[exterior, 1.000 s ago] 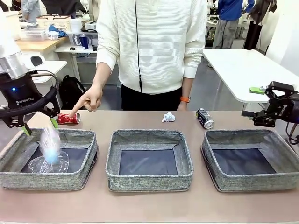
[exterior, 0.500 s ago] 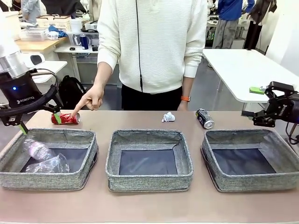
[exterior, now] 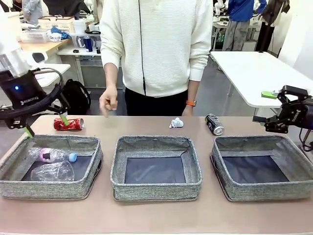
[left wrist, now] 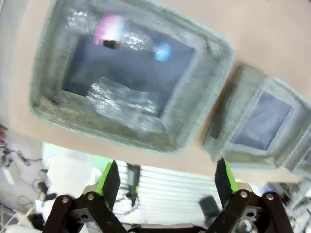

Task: Sort the waste into the appropriate baskets.
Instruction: Place the picked waste into the Fabric basket indicated by the person.

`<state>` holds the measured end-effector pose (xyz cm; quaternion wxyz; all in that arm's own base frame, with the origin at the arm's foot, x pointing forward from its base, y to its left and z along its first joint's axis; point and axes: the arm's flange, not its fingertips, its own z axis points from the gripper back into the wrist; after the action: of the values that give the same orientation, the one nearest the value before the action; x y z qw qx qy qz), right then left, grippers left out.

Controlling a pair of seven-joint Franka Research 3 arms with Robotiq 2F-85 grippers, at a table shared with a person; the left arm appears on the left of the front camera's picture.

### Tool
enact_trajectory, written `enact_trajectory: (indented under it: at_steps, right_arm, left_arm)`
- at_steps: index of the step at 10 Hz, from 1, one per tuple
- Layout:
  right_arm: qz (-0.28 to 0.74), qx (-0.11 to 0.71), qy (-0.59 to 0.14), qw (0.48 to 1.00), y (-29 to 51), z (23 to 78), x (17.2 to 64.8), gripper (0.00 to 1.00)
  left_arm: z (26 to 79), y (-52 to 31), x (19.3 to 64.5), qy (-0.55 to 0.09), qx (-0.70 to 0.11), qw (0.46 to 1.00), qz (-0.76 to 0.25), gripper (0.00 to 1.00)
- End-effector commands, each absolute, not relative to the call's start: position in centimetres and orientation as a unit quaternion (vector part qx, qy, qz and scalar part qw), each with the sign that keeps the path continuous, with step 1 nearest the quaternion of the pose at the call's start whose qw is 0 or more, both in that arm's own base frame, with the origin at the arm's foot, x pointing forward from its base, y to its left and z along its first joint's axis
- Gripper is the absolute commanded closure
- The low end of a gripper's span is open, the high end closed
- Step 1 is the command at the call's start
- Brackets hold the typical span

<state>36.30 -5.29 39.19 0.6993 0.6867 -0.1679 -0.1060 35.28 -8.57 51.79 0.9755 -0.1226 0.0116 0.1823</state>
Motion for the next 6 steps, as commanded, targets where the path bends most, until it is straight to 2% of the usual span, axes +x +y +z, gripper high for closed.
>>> enact_trajectory:
  at_steps: [1,2,3,4,6]
  right_arm:
    - [-0.114,0.692,-0.164,0.694,-5.2,39.7,36.3,0.00]
    - [-0.114,0.692,-0.164,0.694,-5.2,39.7,36.3,0.00]
    - [-0.114,0.692,-0.164,0.694,-5.2,39.7,36.3,0.00]
    - [-0.114,0.692,-0.164,0.694,-5.2,39.7,36.3,0.00]
    - [-0.114,0.692,-0.164,0.694,-5.2,39.7,36.3,0.00]
  left_arm:
    - [55.5,-9.0,34.1,0.077,-0.294,0.948,0.101,0.00]
    - [56.8,-7.9,34.0,0.120,-0.418,0.900,0.004,0.00]
    - [56.7,-5.9,34.2,0.149,-0.495,0.854,-0.060,0.00]
    - [55.5,-3.8,34.1,0.161,-0.531,0.825,-0.108,0.00]
    - [52.1,0.5,32.8,0.137,-0.619,0.770,-0.070,0.00]
